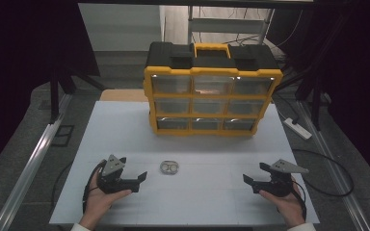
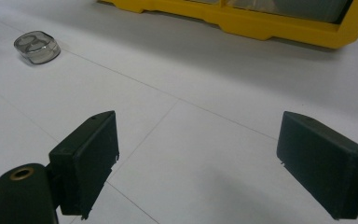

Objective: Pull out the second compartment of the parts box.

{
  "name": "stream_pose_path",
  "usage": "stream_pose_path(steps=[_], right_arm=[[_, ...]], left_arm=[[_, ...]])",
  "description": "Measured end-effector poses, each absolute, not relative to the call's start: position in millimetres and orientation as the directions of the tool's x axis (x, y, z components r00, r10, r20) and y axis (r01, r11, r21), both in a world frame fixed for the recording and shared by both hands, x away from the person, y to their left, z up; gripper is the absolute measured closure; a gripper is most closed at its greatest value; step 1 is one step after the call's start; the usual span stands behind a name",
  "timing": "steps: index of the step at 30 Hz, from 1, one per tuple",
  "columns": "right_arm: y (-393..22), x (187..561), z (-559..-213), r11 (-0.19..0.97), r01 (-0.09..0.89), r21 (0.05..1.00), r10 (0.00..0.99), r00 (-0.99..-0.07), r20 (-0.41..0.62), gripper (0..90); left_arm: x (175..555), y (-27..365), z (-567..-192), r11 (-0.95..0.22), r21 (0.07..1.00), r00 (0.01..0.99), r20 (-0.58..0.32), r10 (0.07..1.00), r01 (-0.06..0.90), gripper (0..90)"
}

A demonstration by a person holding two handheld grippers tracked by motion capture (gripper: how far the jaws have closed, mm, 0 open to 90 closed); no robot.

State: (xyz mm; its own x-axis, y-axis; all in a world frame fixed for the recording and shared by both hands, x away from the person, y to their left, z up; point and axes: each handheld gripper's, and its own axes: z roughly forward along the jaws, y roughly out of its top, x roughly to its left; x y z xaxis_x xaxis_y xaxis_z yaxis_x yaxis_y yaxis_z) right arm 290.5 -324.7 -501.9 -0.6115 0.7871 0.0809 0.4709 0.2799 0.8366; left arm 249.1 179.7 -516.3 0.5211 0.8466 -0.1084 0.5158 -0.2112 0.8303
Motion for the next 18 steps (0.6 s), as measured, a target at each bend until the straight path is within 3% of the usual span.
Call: stream_pose_path(steps=[18], right_arm=[[-314.0, 294.5, -504.2, 0.291, 0.488, 0.823, 0.781, -0.618, 0.09, 13.5]], left_arm=[[244.9, 175.6, -514.0, -0.219, 0.846, 0.543, -0.096, 0.834, 0.486, 5.7]])
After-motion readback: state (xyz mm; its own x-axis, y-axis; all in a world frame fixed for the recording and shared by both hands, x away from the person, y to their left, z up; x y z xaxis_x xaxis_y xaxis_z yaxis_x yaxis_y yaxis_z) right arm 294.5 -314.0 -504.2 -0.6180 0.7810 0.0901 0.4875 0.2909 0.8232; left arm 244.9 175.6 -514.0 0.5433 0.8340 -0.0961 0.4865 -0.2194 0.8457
